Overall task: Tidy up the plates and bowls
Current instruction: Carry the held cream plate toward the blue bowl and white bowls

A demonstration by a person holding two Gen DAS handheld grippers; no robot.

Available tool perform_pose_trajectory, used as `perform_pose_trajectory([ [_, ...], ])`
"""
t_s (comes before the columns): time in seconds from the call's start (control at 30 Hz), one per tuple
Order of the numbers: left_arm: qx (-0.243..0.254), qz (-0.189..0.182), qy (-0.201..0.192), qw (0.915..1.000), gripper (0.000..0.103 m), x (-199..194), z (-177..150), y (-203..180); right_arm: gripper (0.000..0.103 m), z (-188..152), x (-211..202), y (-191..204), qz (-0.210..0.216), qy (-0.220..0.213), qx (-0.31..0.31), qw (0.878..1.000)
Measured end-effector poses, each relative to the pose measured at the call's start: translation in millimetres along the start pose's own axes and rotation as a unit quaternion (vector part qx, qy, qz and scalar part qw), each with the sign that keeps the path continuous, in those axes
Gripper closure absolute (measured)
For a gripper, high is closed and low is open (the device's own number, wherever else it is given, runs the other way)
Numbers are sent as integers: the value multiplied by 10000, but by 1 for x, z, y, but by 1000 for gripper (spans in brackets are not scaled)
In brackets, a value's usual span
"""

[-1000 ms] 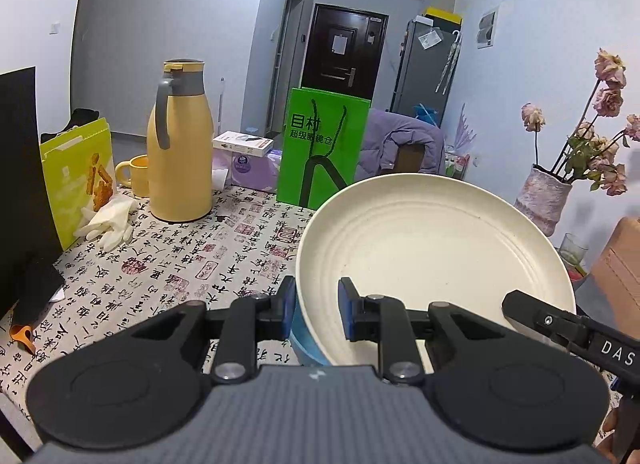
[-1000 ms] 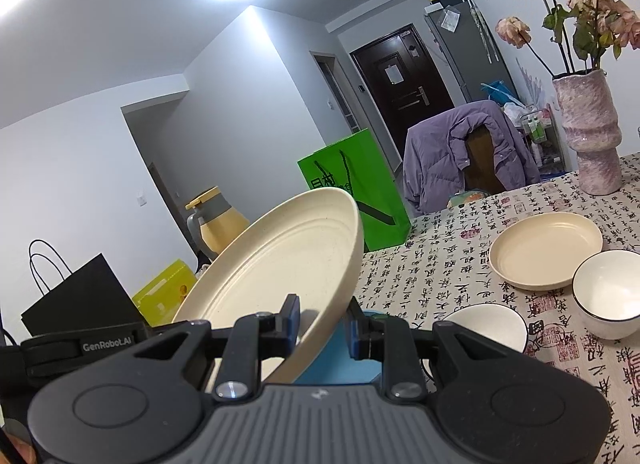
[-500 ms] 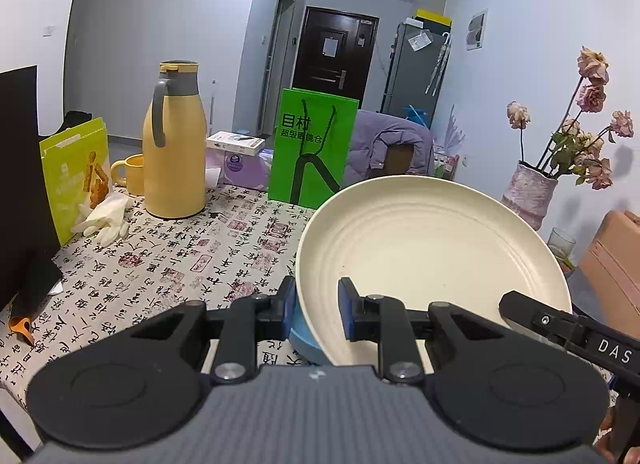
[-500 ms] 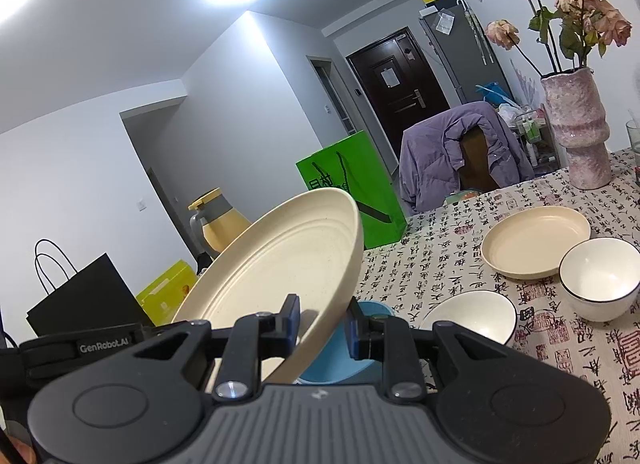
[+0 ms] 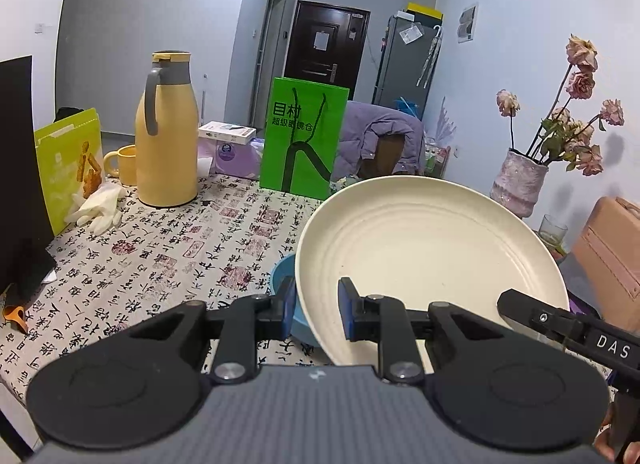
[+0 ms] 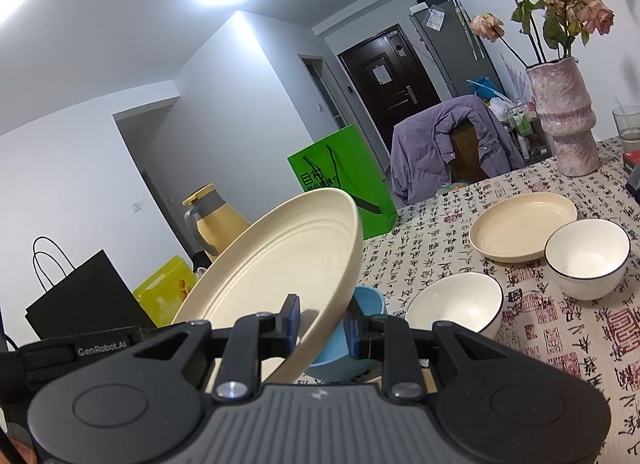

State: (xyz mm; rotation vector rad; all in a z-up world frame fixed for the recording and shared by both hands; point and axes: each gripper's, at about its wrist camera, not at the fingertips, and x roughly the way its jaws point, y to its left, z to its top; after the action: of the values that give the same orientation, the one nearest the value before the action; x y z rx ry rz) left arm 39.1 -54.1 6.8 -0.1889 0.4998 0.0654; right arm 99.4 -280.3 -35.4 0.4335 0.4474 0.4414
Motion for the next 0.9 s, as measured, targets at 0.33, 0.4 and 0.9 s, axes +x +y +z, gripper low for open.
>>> perform_pose_trajectory([
  [0.33, 56, -53, 131, 9999, 81, 4, -12, -2, 80, -12, -3, -8, -70, 93, 101, 9999],
  [0.4, 59, -60, 162, 9998, 81, 6, -14, -2, 80, -14, -4, -11, -80, 126, 135, 9998],
  [0.9, 112, -77, 391, 9991, 81, 15, -30, -6, 80, -27, -5, -23, -176, 318, 285, 9989],
])
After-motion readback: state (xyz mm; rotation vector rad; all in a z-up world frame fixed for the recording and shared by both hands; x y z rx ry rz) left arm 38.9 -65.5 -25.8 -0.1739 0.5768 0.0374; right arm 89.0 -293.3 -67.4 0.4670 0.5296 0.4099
